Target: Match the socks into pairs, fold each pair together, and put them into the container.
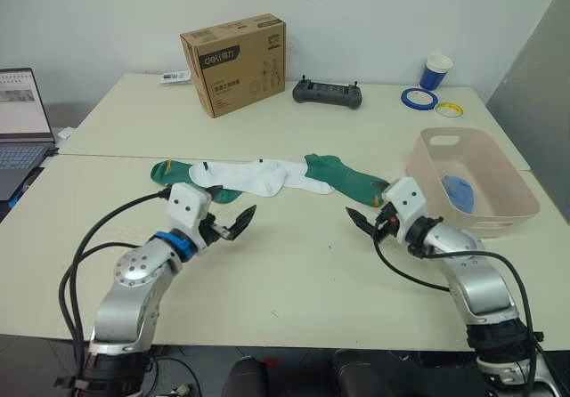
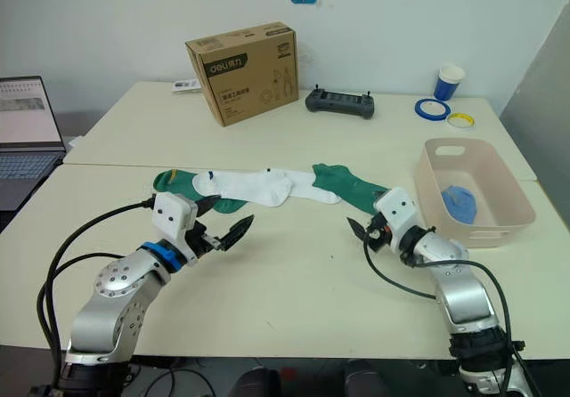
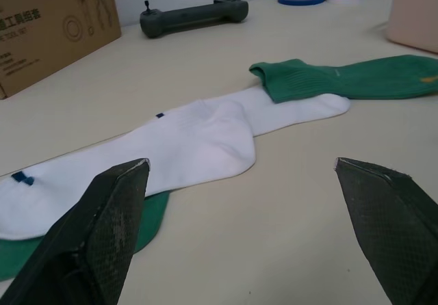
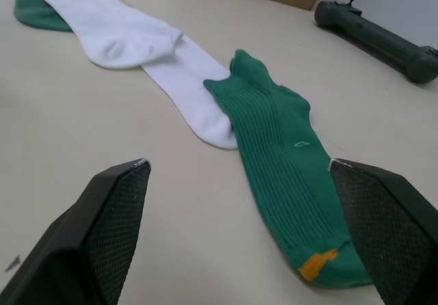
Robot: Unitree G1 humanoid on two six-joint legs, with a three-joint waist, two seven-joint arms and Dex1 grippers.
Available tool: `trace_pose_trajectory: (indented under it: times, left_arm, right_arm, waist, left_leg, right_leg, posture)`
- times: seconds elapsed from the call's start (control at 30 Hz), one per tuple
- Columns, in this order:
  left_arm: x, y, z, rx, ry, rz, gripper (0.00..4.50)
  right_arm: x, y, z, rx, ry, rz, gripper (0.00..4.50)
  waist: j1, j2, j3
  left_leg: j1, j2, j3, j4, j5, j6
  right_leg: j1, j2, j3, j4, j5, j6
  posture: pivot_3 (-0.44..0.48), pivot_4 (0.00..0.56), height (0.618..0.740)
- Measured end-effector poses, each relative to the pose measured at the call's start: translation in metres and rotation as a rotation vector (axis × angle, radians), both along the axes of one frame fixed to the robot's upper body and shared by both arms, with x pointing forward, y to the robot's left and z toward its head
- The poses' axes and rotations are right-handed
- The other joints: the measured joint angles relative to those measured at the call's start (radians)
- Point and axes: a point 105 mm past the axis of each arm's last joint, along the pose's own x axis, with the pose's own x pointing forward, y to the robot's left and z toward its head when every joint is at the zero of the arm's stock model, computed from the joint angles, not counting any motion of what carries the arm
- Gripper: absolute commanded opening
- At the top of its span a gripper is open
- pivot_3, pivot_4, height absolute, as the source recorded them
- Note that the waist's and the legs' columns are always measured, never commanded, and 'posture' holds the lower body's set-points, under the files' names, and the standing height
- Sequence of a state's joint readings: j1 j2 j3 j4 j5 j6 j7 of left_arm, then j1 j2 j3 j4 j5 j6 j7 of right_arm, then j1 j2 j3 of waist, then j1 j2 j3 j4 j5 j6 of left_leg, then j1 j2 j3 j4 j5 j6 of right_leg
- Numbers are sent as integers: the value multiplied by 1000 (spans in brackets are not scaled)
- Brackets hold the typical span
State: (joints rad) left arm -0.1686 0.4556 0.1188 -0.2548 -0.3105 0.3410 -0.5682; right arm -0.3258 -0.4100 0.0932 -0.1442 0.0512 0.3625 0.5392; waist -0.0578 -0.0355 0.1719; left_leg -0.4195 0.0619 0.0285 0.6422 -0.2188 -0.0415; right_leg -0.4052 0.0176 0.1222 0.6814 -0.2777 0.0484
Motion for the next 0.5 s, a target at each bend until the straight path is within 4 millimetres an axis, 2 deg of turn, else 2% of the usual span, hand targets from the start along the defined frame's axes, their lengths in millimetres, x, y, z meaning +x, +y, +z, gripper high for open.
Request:
trace_pose_trajectory:
  times: [0.07, 0.33, 0.5]
  left_arm:
    - [1, -5, 6, -7, -15, -25, 4500]
    - [-4, -17, 8, -48, -3, -93, 4500]
    - [-4, -18, 7, -39, -2, -90, 4500]
  right_arm:
    - [5, 0, 0, -29, -9, -20, 4478]
    - [25, -11, -12, -61, 34, -133, 4478]
    - [26, -11, -12, -61, 32, -126, 4478]
  waist:
    - [-2, 0, 0]
    - [-1, 0, 0]
    - [-1, 0, 0]
  left_leg:
    - [0, 0, 0, 0, 0, 0]
    - [0, 0, 1, 2, 0, 0]
    - [0, 0, 0, 1, 0, 0]
  right_leg:
    - [0, 0, 0, 0, 0, 0]
    - [1, 0, 1, 0, 0, 1]
    - [0, 0, 0, 0, 0, 0]
  posture:
    - [0, 150, 740]
    - [0, 150, 740]
    - [0, 150, 740]
